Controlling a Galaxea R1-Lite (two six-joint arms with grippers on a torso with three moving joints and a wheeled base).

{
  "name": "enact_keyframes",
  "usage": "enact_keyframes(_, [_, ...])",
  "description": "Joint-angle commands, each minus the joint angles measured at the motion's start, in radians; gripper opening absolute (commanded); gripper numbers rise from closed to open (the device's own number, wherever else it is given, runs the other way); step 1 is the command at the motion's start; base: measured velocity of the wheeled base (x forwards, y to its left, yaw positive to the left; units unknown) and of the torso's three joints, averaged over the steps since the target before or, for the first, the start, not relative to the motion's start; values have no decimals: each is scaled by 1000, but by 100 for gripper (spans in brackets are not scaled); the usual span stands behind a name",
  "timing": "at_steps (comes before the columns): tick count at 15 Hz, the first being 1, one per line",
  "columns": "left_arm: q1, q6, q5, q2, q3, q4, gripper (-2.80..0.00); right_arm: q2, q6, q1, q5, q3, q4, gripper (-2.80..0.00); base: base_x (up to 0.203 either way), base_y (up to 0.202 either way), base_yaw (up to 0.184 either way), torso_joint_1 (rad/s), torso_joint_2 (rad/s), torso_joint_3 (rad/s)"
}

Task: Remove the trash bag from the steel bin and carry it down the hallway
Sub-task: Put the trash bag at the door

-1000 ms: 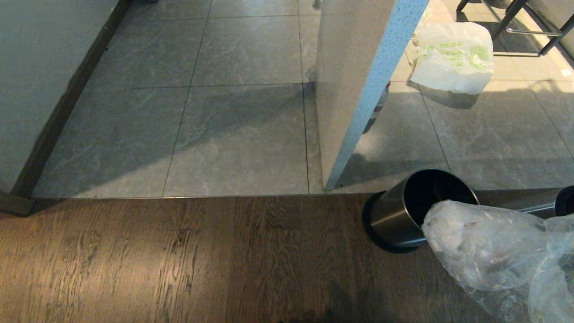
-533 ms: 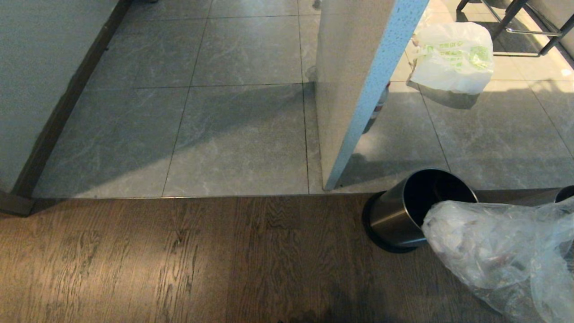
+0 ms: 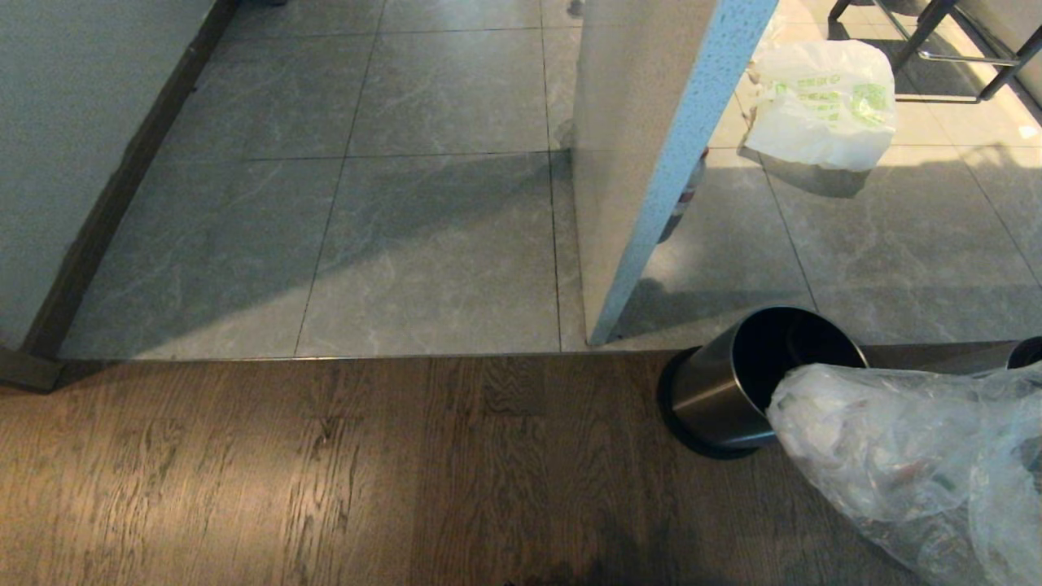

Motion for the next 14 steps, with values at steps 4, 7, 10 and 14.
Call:
enact_keyframes(4, [0, 0, 0, 0, 0, 1, -280, 2, 0, 0, 1, 2, 1, -280, 0, 0, 0, 0, 0, 0])
enact_keyframes(7, [0, 0, 0, 0, 0, 1, -280, 3, 0, 0, 1, 2, 1, -280, 0, 0, 0, 0, 0, 0])
enact_keyframes(10, [0, 0, 0, 0, 0, -1, -280, 4, 0, 0, 1, 2, 1, -280, 0, 0, 0, 0, 0, 0])
enact_keyframes(14, [0, 0, 0, 0, 0, -1, -280, 2, 1, 0, 1, 2, 1, -280, 0, 0, 0, 0, 0, 0])
